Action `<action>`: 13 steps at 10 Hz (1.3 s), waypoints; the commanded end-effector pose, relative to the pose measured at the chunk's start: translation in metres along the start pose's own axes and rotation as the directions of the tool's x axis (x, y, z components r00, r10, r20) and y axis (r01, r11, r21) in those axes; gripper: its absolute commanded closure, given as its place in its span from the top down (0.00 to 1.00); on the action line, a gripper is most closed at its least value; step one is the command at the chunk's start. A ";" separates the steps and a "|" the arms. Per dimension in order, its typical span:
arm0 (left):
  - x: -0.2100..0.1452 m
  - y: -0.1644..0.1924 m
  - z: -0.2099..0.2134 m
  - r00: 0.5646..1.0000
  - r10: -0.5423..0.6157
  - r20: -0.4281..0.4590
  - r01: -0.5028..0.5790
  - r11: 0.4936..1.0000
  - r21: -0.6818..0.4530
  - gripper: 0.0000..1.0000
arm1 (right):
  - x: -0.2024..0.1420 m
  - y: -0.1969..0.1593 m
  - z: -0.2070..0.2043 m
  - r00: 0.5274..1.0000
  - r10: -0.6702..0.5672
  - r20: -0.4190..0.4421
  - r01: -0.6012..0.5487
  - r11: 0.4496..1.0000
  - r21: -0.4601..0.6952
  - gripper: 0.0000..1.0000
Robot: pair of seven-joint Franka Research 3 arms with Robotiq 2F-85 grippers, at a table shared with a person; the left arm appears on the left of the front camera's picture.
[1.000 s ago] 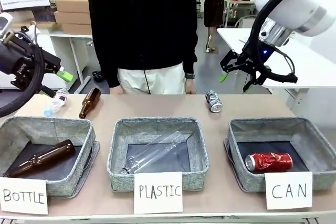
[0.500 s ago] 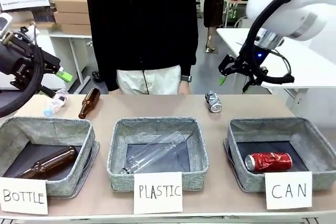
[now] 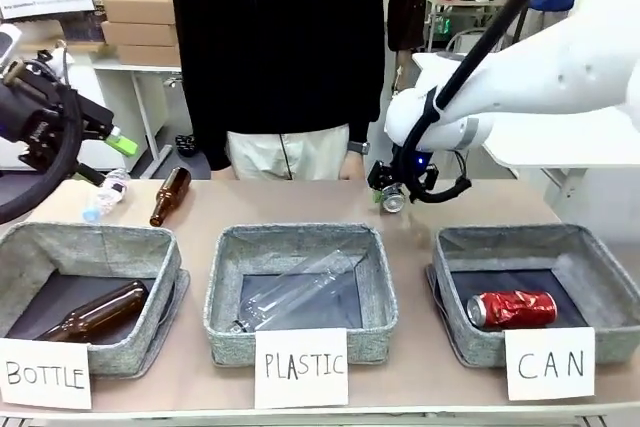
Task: Sort the can waste into the basket.
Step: Pick up the can waste from the table and place it in the right Fabric basket.
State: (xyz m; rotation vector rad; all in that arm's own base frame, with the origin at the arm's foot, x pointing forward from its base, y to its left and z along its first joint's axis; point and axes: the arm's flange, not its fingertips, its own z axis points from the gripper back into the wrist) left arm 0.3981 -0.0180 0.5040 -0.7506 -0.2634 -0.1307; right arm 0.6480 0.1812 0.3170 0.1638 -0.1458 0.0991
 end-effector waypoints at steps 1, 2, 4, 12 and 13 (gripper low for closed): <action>-0.001 -0.002 0.003 1.000 0.003 -0.003 -0.003 1.000 0.005 1.00 | -0.016 -0.012 0.048 0.998 -0.053 0.032 0.053 0.999 -0.009 1.00; -0.001 -0.002 0.003 1.000 0.003 -0.003 -0.003 1.000 0.005 1.00 | -0.016 -0.012 0.048 0.998 -0.053 0.032 0.053 0.999 -0.009 1.00; -0.001 -0.002 0.003 1.000 0.003 -0.003 -0.003 1.000 0.005 1.00 | -0.016 -0.012 0.048 0.998 -0.053 0.032 0.053 0.999 -0.009 1.00; -0.001 -0.002 0.003 1.000 0.003 -0.003 -0.003 1.000 0.005 1.00 | 0.044 0.039 0.037 0.979 0.195 0.066 -0.197 0.980 0.028 1.00; -0.001 -0.002 0.003 1.000 0.003 -0.003 -0.003 1.000 0.005 1.00 | 0.047 0.044 0.030 0.976 0.213 0.043 -0.213 0.977 -0.011 1.00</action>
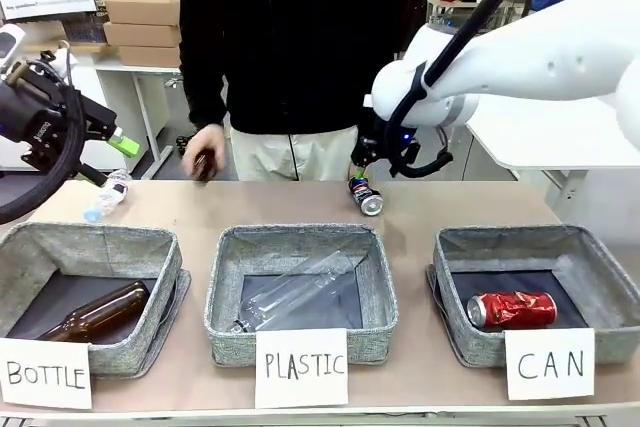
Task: Sort the can waste into the basket.
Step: Pick up the can waste from the table and place it in the right Fabric basket.
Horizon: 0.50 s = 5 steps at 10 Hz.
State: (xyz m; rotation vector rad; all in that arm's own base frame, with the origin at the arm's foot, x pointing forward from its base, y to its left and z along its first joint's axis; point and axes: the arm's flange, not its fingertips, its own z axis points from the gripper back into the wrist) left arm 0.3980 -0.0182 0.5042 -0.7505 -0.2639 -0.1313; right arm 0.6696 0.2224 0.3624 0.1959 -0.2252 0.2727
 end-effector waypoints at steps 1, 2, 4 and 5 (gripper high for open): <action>-0.001 -0.001 0.002 1.000 0.004 -0.004 -0.004 1.000 0.005 1.00 | 0.015 0.000 -0.016 0.997 0.059 -0.054 -0.064 0.995 -0.079 1.00; -0.001 -0.001 0.002 1.000 0.004 -0.004 -0.004 1.000 0.005 1.00 | 0.013 0.005 -0.024 0.993 0.088 -0.080 -0.094 0.993 -0.065 1.00; -0.001 -0.001 0.002 1.000 0.004 -0.004 -0.004 1.000 0.005 1.00 | 0.009 0.017 -0.037 0.986 0.121 -0.112 -0.129 0.990 -0.063 1.00; -0.001 -0.001 0.002 1.000 0.004 -0.004 -0.004 1.000 0.005 1.00 | 0.008 0.018 -0.045 0.986 0.108 -0.126 -0.121 0.988 -0.096 1.00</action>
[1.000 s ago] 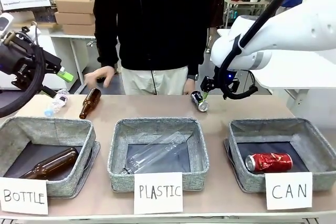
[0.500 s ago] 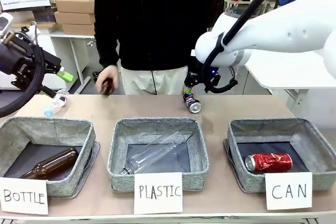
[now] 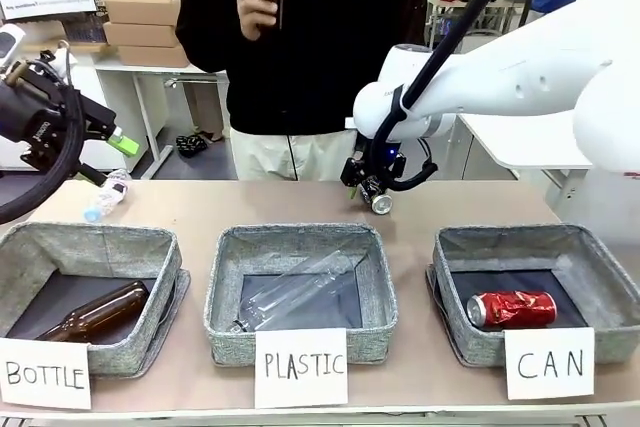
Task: Sort the can waste into the basket.
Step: Pick up the can waste from the table and place it in the right Fabric basket.
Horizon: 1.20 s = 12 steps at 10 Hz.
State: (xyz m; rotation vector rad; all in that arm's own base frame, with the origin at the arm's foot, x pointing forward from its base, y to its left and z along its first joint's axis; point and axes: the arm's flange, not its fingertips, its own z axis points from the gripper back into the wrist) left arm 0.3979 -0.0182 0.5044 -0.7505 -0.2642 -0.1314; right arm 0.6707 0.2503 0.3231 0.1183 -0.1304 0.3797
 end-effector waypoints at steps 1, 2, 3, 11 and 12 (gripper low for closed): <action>-0.001 -0.001 0.002 1.000 0.004 -0.004 -0.004 1.000 0.005 1.00 | 0.008 -0.002 -0.006 0.999 0.017 -0.037 -0.018 0.999 -0.036 1.00; -0.001 -0.001 0.002 1.000 0.004 -0.004 -0.004 1.000 0.005 1.00 | 0.006 0.001 -0.010 0.999 0.025 -0.049 -0.028 0.998 -0.055 0.83; -0.001 -0.001 0.002 1.000 0.004 -0.004 -0.004 1.000 0.005 1.00 | 0.006 0.003 -0.014 0.998 0.021 -0.064 -0.025 0.997 -0.066 0.40; -0.001 -0.001 0.002 1.000 0.004 -0.004 -0.004 1.000 0.005 1.00 | -0.001 -0.002 -0.016 0.998 -0.007 -0.063 0.002 0.997 -0.082 0.00; -0.001 -0.001 0.002 1.000 0.004 -0.004 -0.004 1.000 0.005 1.00 | -0.002 -0.006 -0.015 0.998 -0.015 -0.060 0.010 0.997 -0.077 0.00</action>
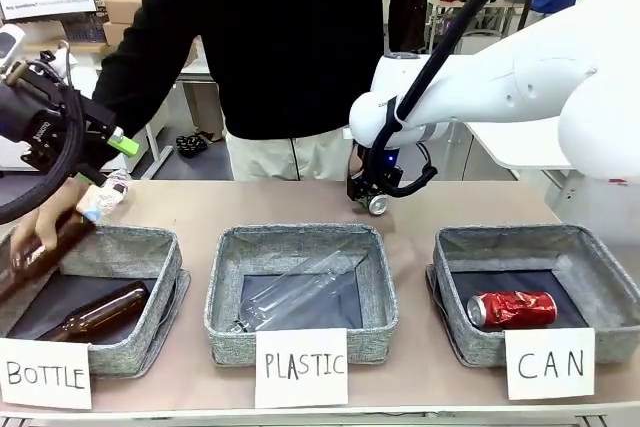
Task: Sort the can waste into the basket.
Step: Pick up the can waste from the table and place it in the right Fabric basket.
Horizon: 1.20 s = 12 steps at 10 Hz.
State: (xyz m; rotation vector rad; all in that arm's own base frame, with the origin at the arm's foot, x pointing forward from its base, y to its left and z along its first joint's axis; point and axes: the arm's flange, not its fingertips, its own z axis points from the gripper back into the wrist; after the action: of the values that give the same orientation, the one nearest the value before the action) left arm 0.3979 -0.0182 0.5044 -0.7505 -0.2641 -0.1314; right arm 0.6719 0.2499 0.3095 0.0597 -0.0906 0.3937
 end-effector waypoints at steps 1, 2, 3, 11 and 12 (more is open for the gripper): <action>-0.001 -0.001 0.002 1.000 0.004 -0.004 -0.004 1.000 0.005 1.00 | -0.003 -0.007 -0.001 0.999 -0.037 -0.010 0.037 0.999 -0.027 0.00; -0.001 -0.001 0.002 1.000 0.004 -0.004 -0.004 1.000 0.005 1.00 | -0.006 -0.011 0.003 0.999 -0.046 -0.005 0.045 0.999 -0.024 0.00; -0.001 -0.001 0.002 1.000 0.004 -0.004 -0.004 1.000 0.005 1.00 | -0.011 -0.015 0.015 0.998 -0.058 -0.003 0.058 0.998 -0.012 0.00; -0.001 -0.001 0.002 1.000 0.004 -0.004 -0.004 1.000 0.005 1.00 | -0.247 -0.050 0.229 0.992 0.080 -0.094 -0.053 0.965 0.257 0.00; -0.001 -0.001 0.002 1.000 0.004 -0.004 -0.004 1.000 0.005 1.00 | -0.279 -0.048 0.236 0.992 0.094 -0.083 -0.064 0.948 0.311 0.00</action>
State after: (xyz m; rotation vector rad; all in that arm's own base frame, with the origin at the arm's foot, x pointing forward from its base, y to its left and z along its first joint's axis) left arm 0.3977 -0.0185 0.5054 -0.7500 -0.2662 -0.1331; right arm 0.4457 0.0965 0.5181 0.2747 0.0835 0.4619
